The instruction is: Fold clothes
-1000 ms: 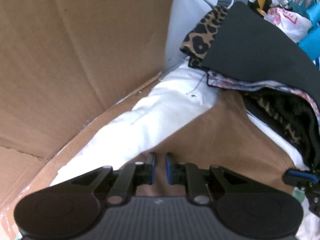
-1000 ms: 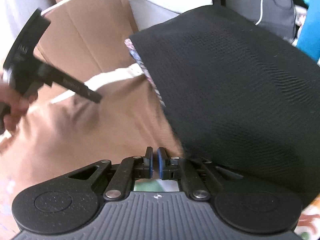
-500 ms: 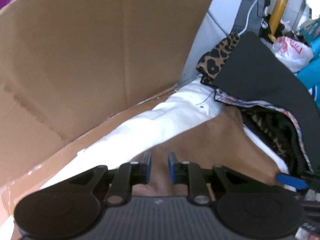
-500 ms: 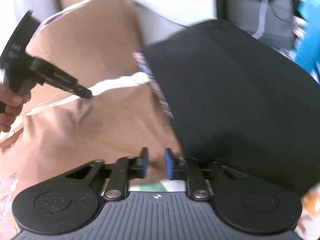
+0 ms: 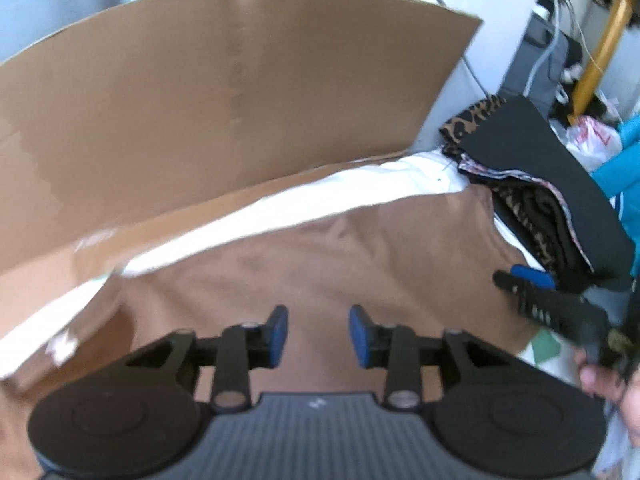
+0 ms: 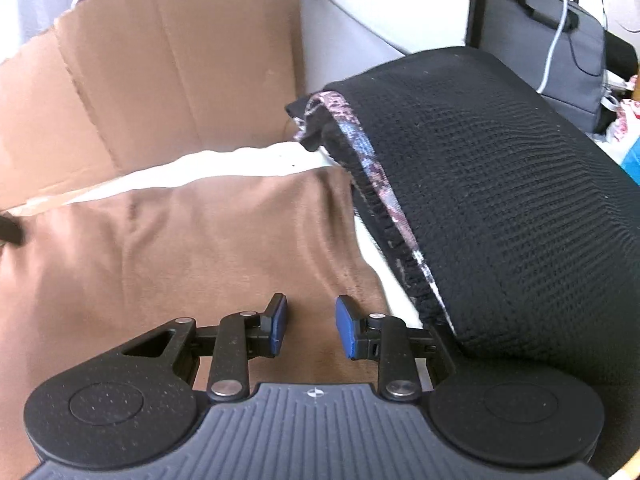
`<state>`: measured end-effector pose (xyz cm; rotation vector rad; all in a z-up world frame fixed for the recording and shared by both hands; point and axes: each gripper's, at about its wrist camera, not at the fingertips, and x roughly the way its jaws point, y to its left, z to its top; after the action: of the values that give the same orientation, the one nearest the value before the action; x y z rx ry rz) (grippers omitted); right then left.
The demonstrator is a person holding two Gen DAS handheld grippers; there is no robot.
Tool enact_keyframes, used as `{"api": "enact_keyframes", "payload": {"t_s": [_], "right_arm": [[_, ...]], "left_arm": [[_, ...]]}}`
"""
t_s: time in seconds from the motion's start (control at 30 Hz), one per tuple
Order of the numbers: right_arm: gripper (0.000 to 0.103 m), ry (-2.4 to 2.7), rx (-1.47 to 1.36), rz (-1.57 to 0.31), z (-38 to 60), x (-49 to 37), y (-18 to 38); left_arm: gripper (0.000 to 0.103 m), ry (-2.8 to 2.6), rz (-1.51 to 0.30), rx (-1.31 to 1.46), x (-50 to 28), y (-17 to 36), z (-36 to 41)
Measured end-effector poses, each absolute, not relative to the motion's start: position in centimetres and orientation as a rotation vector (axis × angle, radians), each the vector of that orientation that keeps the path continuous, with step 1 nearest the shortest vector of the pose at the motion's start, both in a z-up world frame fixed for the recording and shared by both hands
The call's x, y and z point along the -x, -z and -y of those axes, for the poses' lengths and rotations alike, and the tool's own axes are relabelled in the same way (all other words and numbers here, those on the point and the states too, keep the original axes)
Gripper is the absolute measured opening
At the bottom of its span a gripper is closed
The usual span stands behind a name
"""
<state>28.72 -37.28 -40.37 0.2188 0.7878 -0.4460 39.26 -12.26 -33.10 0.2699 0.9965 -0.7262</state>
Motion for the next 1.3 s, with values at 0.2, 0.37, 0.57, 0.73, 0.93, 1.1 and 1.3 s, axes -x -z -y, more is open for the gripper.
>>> {"api": "enact_keyframes", "payload": {"t_s": [0.2, 0.37, 0.57, 0.73, 0.93, 1.1, 1.3], "right_arm": [[0.034, 0.494, -0.189, -0.813, 36.8, -28.4, 39.4], [0.037, 0.438, -0.200, -0.796, 36.3, -27.5, 38.8], [0.042, 0.379, -0.172, -0.856, 35.3, -27.2, 39.2], [0.043, 0.400, -0.136, -0.885, 35.4, -27.3, 39.0], [0.043, 0.349, 0.025, -0.795, 32.7, -29.2, 37.4], [0.042, 0.424, 0.049, -0.744, 33.0, -32.1, 36.8], [0.040, 0.513, 0.047, -0.753, 33.5, -34.8, 37.9]], "left_arm": [[0.040, 0.660, -1.037, -0.243, -35.9, 33.8, 6.3], [0.040, 0.576, -1.059, -0.183, -33.9, 34.4, 1.5], [0.040, 0.495, -1.087, -0.168, -33.0, 34.0, -2.6], [0.045, 0.438, -1.077, -0.157, -31.7, 32.7, -5.4], [0.050, 0.391, -1.058, -0.093, -29.6, 32.0, -8.4], [0.050, 0.386, -1.057, -0.078, -28.4, 32.5, -10.3], [0.050, 0.366, -1.055, -0.010, -28.4, 33.2, -12.5]]}}
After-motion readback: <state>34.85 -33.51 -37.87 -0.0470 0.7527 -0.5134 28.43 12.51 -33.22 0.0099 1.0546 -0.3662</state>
